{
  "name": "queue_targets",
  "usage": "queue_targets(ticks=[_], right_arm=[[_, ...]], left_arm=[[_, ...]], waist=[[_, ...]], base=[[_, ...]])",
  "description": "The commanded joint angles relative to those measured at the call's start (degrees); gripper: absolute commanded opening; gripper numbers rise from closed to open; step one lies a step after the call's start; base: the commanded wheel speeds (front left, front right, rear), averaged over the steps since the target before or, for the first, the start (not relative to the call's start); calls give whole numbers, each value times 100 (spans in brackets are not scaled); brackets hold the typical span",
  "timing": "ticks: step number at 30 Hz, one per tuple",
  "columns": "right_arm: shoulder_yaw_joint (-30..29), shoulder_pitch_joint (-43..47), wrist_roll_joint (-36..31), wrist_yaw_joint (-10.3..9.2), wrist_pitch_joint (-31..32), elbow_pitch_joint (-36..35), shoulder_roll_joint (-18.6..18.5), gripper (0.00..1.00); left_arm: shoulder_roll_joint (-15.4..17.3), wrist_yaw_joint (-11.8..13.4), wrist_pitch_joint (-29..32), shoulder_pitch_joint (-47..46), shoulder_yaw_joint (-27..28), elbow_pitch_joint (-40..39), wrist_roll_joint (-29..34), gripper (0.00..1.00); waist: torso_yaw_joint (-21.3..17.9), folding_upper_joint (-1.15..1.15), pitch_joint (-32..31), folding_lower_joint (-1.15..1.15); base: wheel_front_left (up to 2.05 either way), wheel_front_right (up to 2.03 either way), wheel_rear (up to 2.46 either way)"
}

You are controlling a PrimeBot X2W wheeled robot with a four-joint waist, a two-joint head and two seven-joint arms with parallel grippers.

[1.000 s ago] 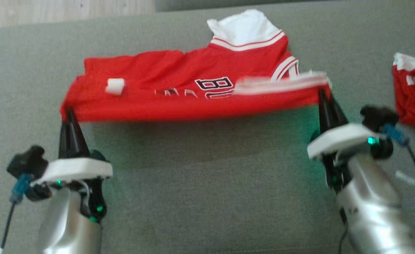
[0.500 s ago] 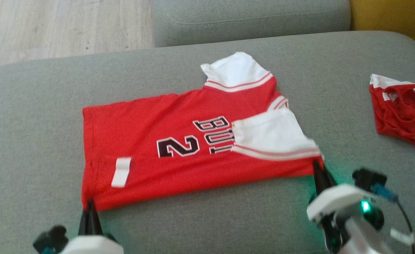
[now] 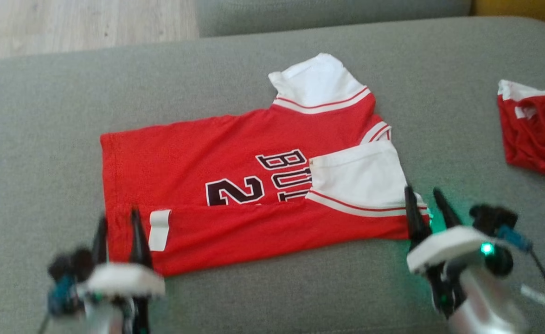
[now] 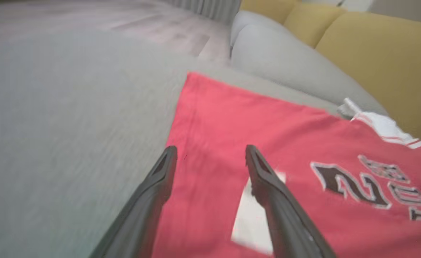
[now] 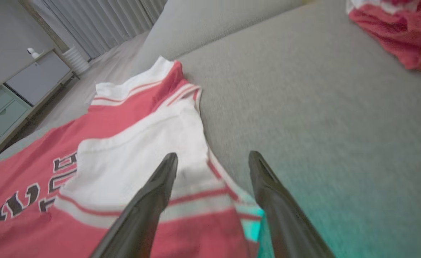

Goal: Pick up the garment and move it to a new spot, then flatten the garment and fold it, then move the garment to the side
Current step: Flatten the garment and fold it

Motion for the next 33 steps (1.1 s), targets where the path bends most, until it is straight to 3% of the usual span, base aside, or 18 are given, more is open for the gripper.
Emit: queue_targets(ticks=[1,4,11,17,25,33], right_arm=[[113,-386,-80,19,-74,-233,-45,100],[115,-751,-285,19,-29,-337,-68,100],[240,-1571,-485,19,39,-435,-3,100],[431,-1790,-274,19,-34,-430,71,100],[607,-1820,-138,19,-137,-370,58,100],[704,-1883,-76,19,-175,-284,38,100]], left_arm=[[220,-46,-30,-609,124,-143,144,100],[543,-191,185,-1369,-45,226,306,100],[1346,-422,1571,-3031,-567,1136,200,100],[1766,-434,2203,-3358,-1176,1359,-199,100],[2166,-435,1897,-3470,-1395,1550,-502,100],[2180,-436,1739,-3588,-1612,1820,-675,100]], waist=[[36,0,173,0],[41,0,429,0],[-43,0,1057,0],[-139,0,1247,0],[-169,0,1311,0],[-157,0,1352,0]], base=[[0,0,0],[0,0,0],[0,0,0],[0,0,0],[0,0,0],[0,0,0]])
